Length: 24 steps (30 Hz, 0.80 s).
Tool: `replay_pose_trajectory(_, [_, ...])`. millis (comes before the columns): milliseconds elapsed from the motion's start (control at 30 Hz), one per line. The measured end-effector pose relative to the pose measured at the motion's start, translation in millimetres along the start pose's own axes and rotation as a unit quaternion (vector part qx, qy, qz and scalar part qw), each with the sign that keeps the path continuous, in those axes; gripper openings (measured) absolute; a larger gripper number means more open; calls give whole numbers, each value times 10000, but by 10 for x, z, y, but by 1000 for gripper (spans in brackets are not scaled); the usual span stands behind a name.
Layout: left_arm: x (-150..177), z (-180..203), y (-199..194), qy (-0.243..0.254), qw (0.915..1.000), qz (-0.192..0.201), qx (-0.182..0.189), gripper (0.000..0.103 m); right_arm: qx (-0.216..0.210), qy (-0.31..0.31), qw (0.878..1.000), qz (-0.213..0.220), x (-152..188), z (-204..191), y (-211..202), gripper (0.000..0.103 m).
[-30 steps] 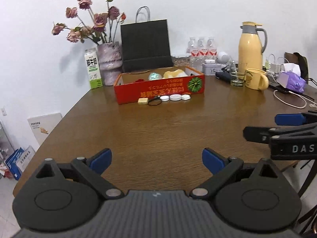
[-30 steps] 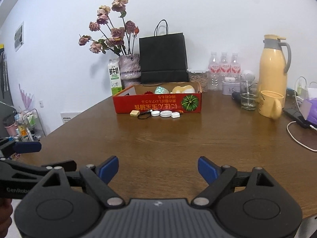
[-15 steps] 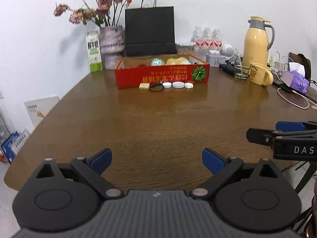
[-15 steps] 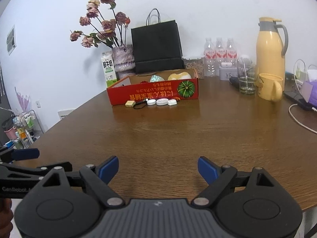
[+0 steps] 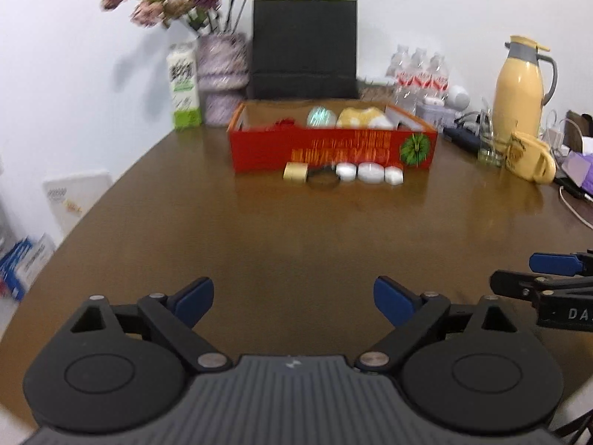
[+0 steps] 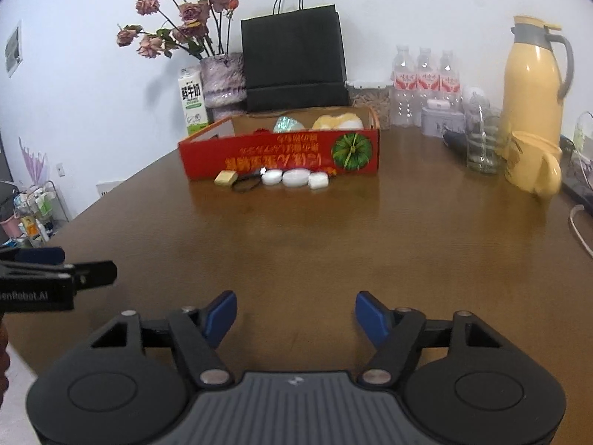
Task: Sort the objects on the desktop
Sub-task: 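Grasp the yellow sponge with the left tool while the right tool grasps the small orange item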
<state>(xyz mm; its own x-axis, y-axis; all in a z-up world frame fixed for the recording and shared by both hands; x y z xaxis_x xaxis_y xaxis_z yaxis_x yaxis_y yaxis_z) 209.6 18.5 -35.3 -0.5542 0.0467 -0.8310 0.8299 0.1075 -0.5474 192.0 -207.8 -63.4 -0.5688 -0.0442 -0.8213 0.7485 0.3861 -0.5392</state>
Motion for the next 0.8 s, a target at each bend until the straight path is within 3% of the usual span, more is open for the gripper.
replay_pose_trajectory(67, [-187,-36,230,126,9999,36,65,91,-34,-6,10000,60,-174,95,152,55])
replay_pose_trajectory(300, [-874,-116,1209,13,9991,21,429,87,-180,512,9985,13,-875,525,935,51])
replay_pose_trajectory(433, [-1029,-13,1716,107,9989,61,459,85,-198,805,9963,-210,-1122,700,1489,50])
replay_pose_trajectory(567, [-1066,2,2023,-6,9987,-64,496,78,87,644,9978,-109,-1269,708,1836,50])
replay_pose_trajectory(633, [-1057,3,2122,17,9984,-148,544,70,65,698,9975,-79,-1319,721,1959,50])
replay_pose_trajectory(800, [-1000,-9,2256,-51,9962,-382,783,40,174,1031,9944,-139,-1313,753,2218,41])
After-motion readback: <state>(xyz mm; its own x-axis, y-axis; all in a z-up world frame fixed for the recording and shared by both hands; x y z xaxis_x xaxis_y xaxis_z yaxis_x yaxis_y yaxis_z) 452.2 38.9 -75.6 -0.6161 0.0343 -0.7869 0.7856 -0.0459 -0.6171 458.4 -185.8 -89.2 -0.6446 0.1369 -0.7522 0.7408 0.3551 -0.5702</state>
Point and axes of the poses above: each gripper's, at about its wrist camera, not at the fingertips, and y roughly the way its jaws point, z to its right, x to its underside, the point moved 3 cm from there along y, roughly the way its jaws point, and after that the axes turned 7 degrees about -x, right-handed, at the moved point
